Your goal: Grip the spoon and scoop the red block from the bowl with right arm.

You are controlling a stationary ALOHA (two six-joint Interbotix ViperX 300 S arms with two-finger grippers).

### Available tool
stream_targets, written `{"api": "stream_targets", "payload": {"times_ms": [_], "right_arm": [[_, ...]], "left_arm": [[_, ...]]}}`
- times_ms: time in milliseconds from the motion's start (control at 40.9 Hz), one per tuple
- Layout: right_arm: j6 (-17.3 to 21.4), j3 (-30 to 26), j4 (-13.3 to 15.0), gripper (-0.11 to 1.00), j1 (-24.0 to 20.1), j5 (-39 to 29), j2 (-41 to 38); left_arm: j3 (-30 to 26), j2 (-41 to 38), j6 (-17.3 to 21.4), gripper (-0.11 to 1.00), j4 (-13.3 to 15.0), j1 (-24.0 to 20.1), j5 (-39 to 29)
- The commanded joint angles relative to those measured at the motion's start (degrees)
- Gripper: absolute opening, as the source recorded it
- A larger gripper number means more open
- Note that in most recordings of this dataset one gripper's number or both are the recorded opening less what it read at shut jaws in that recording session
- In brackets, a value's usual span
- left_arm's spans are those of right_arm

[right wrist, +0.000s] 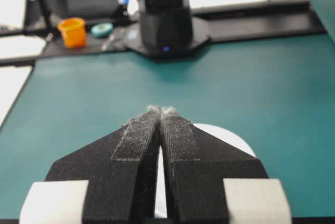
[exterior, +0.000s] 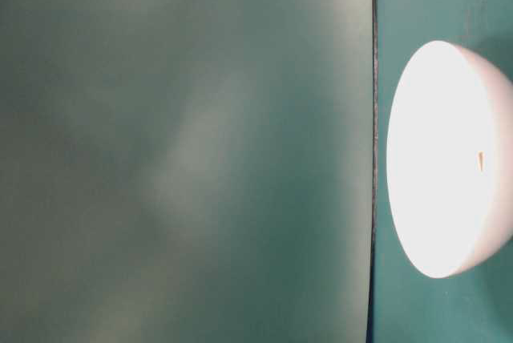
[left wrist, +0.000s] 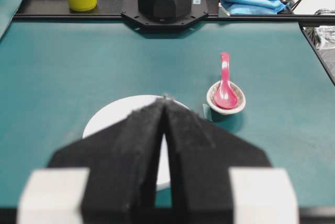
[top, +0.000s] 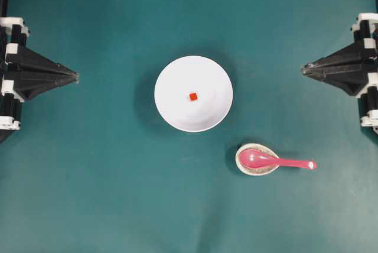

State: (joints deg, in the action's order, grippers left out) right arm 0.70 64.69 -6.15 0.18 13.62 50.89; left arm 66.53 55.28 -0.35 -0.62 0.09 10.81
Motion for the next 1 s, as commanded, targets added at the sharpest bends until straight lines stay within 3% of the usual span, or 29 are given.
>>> {"api": "stream_targets", "payload": {"times_ms": [0, 196, 391, 489, 684, 978], "right_arm": [[0.1, -1.8, -0.2, 0.0, -0.7, 0.4, -0.7], [0.1, -2.5, -1.5, 0.03, -1.5, 0.4, -1.2], [0.0, -3.3, -2.7, 0.35, -1.6, 0.0, -1.9], [0.0, -2.9, -2.7, 0.44, -2.0, 0.0, -3.0], [0.0, -0.4, -3.5, 0.45, -6.7, 1.2, -8.6], [0.0, 5.9, -15.8, 0.45, -17.1, 16.8, -20.2]], "left_arm": [[-1.5, -0.3, -0.4, 0.01, -0.3, 0.1, 0.3], [-1.7, 0.1, -0.6, 0.01, -0.3, 0.0, 0.3], [-1.6, 0.3, -0.6, 0.01, -0.3, 0.0, 0.3], [-1.6, 0.2, -0.6, 0.01, -0.3, 0.0, 0.3], [-1.8, 0.4, -0.6, 0.01, -0.3, 0.0, 0.3], [-2.2, 0.6, -0.6, 0.01, -0.3, 0.0, 0.3]]}}
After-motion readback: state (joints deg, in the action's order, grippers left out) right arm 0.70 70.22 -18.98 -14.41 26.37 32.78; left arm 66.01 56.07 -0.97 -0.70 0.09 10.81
